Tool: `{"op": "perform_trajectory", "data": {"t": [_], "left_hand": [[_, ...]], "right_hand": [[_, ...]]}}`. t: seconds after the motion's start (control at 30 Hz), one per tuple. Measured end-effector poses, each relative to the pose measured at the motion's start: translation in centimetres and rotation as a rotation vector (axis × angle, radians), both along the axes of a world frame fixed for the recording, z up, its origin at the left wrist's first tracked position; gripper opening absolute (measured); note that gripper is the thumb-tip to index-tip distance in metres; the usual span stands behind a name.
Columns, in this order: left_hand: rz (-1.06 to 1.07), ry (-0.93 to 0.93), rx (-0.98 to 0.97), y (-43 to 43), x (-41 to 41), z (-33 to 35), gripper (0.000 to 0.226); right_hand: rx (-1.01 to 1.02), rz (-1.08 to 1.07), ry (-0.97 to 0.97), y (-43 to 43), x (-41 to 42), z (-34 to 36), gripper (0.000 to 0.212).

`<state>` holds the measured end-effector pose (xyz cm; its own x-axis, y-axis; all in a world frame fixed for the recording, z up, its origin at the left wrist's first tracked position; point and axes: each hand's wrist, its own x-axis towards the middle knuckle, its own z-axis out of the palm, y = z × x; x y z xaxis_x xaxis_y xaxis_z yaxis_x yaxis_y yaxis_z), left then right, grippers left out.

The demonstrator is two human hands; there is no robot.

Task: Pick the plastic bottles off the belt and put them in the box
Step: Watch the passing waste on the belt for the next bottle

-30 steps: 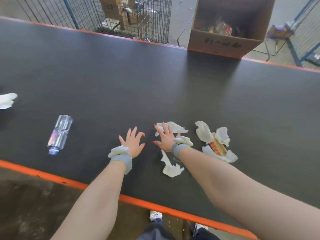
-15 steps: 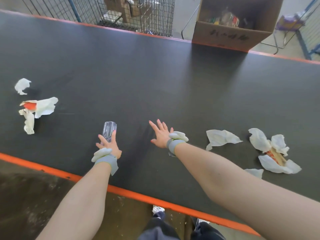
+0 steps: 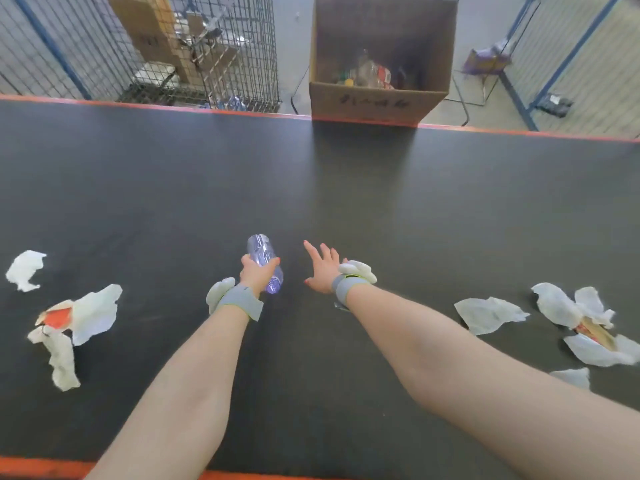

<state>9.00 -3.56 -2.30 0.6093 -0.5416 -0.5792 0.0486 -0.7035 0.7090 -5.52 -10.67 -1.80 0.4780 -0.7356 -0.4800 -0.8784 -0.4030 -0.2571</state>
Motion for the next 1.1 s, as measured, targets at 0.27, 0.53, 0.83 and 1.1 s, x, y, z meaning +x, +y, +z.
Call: {"op": "perform_trajectory", "data": {"t": [0.27, 0.53, 0.83, 1.1], "left_hand": [[0.076, 0.439, -0.245, -20.2, -2.8, 6.4, 0.064], [-0.174, 0.567, -0.592, -41.7, -0.3, 17.9, 0.081], [-0.365, 0.014, -0.11, -37.7, 0.1, 7.5, 0.096], [-0.591, -0.295, 0.301, -23.0, -1.4, 3.0, 0.089]], "right_hand": [[-0.008, -0.338, -0.115, -15.7, -1.3, 3.4, 0.084], [-0.061, -0.423, -0.286, -30.8, 1.3, 2.9, 0.085], [0.025, -0.37, -0.163, -30.0, 1.2, -0.5, 0.084], [0.091, -0.308, -0.116, -19.7, 0.1, 0.5, 0.085]]}}
